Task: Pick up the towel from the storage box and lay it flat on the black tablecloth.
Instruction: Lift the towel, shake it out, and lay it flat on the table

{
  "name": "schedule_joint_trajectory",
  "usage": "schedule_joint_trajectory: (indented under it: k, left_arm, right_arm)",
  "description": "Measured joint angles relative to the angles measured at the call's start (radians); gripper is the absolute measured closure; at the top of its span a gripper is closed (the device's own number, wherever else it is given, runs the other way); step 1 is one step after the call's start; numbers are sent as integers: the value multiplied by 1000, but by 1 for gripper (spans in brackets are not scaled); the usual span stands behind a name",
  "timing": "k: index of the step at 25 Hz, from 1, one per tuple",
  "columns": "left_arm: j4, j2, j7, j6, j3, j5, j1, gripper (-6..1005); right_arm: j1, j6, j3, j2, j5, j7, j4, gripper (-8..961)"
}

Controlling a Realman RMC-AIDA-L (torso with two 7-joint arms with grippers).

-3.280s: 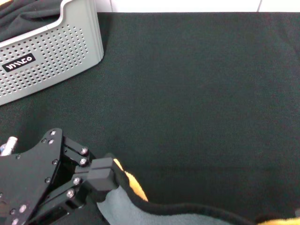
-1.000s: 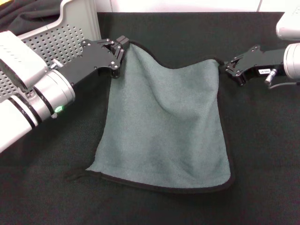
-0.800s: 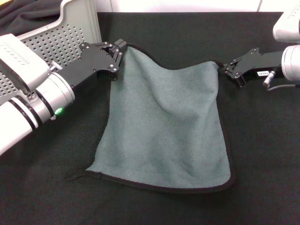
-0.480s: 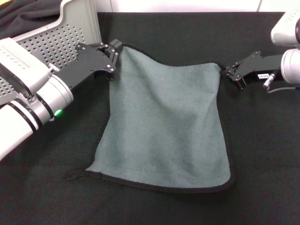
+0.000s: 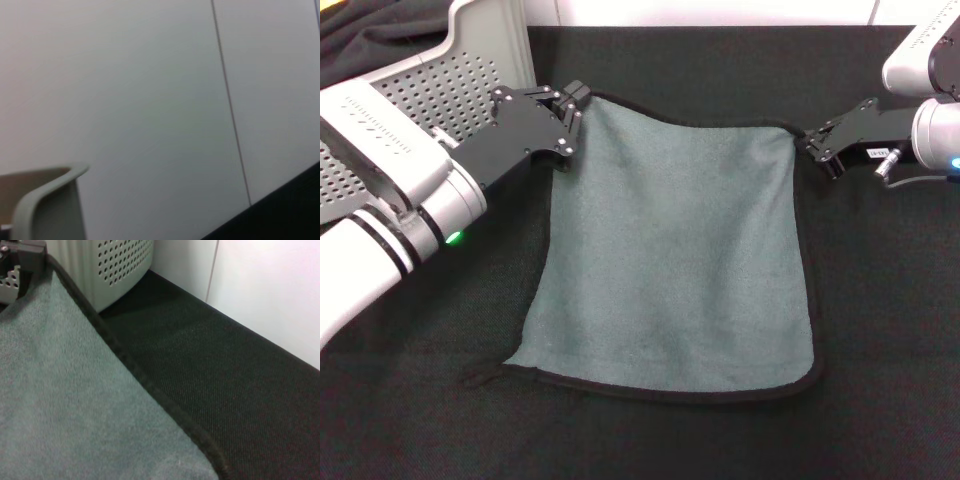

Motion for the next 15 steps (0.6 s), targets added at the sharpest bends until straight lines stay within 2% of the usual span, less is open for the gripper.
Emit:
schedule_joint_trajectory:
  k: [7, 15]
  left_arm:
    - [-55, 0, 116, -5, -4, 0, -39, 966]
    - [-59, 0, 200, -56, -2, -38, -43, 965]
  right_arm:
    - [16, 39, -43, 0, 19, 0, 10, 948]
    - [29, 83, -65, -1, 21, 1, 31, 946]
